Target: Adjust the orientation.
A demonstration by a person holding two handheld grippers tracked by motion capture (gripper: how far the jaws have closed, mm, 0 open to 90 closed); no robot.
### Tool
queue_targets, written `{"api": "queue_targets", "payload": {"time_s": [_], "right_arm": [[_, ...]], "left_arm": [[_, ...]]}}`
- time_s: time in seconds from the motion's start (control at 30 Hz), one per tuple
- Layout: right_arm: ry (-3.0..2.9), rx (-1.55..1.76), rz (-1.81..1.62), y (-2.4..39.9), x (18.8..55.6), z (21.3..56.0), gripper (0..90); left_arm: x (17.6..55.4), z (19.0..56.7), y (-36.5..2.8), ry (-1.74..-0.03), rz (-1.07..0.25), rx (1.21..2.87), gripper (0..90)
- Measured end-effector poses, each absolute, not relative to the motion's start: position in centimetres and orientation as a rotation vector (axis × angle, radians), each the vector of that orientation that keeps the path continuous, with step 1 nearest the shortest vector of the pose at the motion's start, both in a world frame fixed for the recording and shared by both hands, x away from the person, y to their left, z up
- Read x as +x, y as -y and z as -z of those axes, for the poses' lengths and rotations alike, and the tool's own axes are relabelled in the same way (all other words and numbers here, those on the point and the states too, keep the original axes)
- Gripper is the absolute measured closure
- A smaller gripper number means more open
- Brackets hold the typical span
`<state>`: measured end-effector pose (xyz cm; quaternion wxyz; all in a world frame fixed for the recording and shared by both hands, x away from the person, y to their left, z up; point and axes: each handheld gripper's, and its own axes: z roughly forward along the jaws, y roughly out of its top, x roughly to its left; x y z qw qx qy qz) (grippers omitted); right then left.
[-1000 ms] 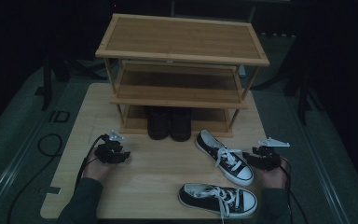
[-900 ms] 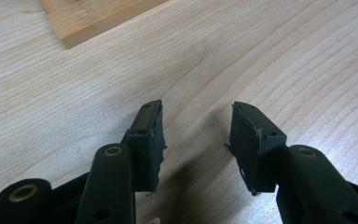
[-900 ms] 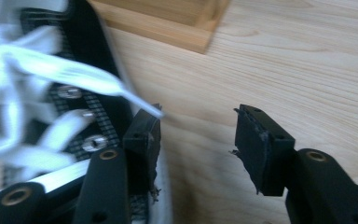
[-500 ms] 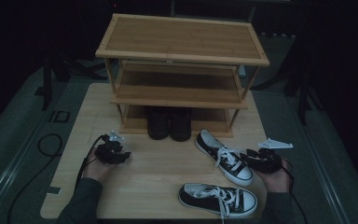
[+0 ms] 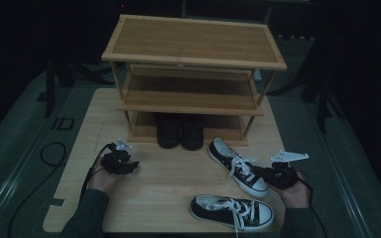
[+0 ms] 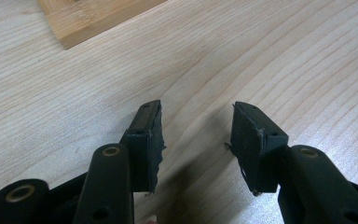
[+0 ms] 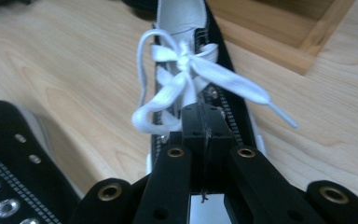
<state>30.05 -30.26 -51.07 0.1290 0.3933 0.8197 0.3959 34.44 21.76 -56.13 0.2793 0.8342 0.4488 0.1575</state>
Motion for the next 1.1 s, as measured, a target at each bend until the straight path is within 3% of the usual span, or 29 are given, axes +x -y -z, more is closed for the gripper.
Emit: {"api": "queue_targets", "payload": {"time_s": [1.1], "right_arm": [[-2.604, 1.011, -1.047, 26.9, 29.7, 53.5, 89.1]], "left_arm": [[34.4, 56.2, -21.8, -1.199, -0.426, 2.232, 54.5]]}}
